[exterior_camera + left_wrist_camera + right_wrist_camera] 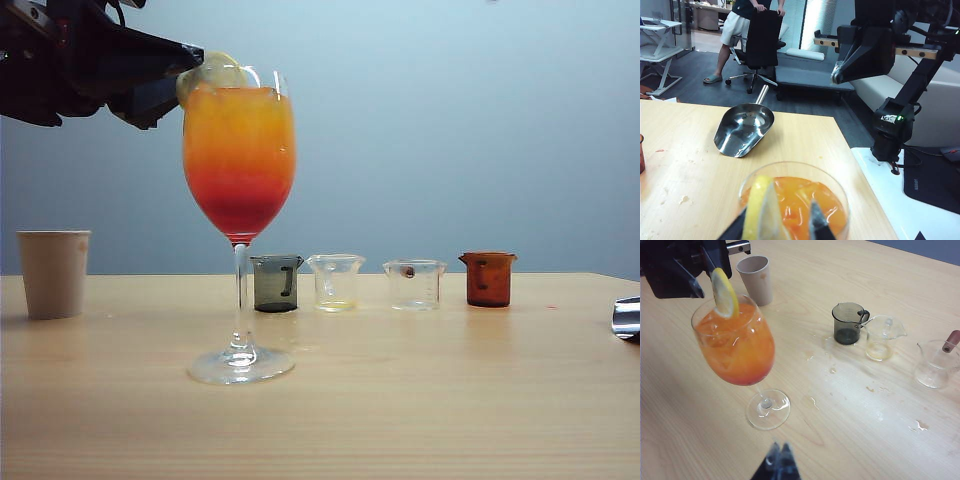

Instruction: Pick up the lemon slice from the paper cup on the left and carefully insert it into the rim of the goblet.

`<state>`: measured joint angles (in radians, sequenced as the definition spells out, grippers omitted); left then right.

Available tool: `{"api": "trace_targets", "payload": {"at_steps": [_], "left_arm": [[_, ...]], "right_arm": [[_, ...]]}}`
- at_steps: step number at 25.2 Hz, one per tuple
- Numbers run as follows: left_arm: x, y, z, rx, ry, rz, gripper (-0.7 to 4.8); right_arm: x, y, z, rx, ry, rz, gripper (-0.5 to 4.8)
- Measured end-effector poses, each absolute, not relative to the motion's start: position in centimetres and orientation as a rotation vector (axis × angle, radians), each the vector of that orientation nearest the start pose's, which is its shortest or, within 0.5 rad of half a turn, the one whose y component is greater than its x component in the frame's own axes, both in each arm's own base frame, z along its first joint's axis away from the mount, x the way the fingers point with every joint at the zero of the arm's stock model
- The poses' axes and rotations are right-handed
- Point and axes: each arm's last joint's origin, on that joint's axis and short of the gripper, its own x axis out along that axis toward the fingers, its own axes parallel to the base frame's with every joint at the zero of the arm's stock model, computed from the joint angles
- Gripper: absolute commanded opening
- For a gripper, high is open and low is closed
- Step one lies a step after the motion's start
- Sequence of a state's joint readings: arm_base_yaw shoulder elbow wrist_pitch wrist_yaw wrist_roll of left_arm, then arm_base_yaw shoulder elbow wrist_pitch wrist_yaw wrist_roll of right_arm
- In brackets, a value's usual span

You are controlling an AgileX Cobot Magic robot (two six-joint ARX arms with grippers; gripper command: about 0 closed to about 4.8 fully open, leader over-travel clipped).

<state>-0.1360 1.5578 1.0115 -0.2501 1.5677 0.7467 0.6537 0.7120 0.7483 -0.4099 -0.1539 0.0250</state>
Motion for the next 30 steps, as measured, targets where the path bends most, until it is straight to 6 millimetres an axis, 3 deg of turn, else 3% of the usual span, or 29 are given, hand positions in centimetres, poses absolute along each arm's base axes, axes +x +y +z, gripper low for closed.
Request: {"api": "trace_targets", "payload": {"at_steps": [15,17,22,30], "left_arm": [[29.8,-7.0,24.3,-0.022,0.058,-1.686,2.22],[29.9,-7.0,24.3,-0.027,0.063,-1.685,2.48],[30.5,-7.0,25.9,-0.039,0.074,-1.681,2.47],[30.3,-6.9,26.8,-0.044,0.109,-1.655,2.47]], "right_arm": [[11.8,9.6,31.0,-0.072,0.382,0.793,-0.06],[11.8,9.6,31.0,-0.072,0.382,0.793,-0.06],[11.8,9.6,31.0,-0.072,0.382,0.793,-0.06],[11.8,9.6,31.0,-0.072,0.382,0.793,-0.06]]}}
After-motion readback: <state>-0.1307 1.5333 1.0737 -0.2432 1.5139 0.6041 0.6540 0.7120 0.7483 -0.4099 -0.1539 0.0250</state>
